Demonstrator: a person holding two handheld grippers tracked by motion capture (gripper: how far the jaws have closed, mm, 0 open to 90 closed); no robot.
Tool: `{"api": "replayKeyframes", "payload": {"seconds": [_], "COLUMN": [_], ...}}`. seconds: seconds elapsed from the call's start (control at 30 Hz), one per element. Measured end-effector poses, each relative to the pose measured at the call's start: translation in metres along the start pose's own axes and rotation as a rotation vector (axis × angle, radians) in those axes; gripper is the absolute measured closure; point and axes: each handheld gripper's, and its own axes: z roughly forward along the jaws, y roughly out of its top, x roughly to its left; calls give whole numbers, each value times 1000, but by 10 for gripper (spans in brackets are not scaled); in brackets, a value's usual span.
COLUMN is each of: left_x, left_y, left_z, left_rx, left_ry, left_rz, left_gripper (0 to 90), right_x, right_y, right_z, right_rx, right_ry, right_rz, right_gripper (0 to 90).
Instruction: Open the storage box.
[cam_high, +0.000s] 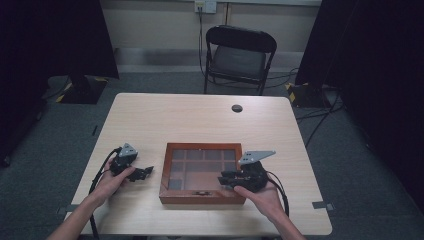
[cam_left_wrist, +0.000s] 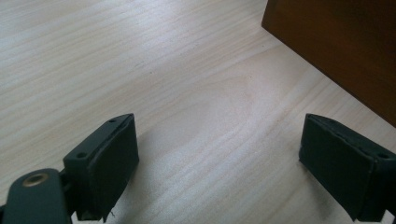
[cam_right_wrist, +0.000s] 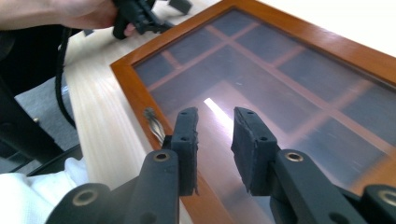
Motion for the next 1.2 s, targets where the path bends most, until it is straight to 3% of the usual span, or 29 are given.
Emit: {"api": "replayKeyframes", "payload": {"seconds": [0.27,0.53,0.93,1.2], "left_x": [0,0,0,0], "left_y": [0,0,0,0], "left_z": [0,0,0,0], "left_rx": [-3,-3,-1,-1], "left_ry": [-3,-3,-3,-3], "left_rz": [4,5,5,5], "left_gripper": [111,111,110,110], "right_x": [16,22,25,27], "right_y": [6,2,-4,-5], "right_z": [32,46,54,55], "right_rx": [42,73,96,83], "right_ry": [87,136,131,123], "right_rz": [-43,-65,-93,-115], "right_gripper": [776,804,796,803]}}
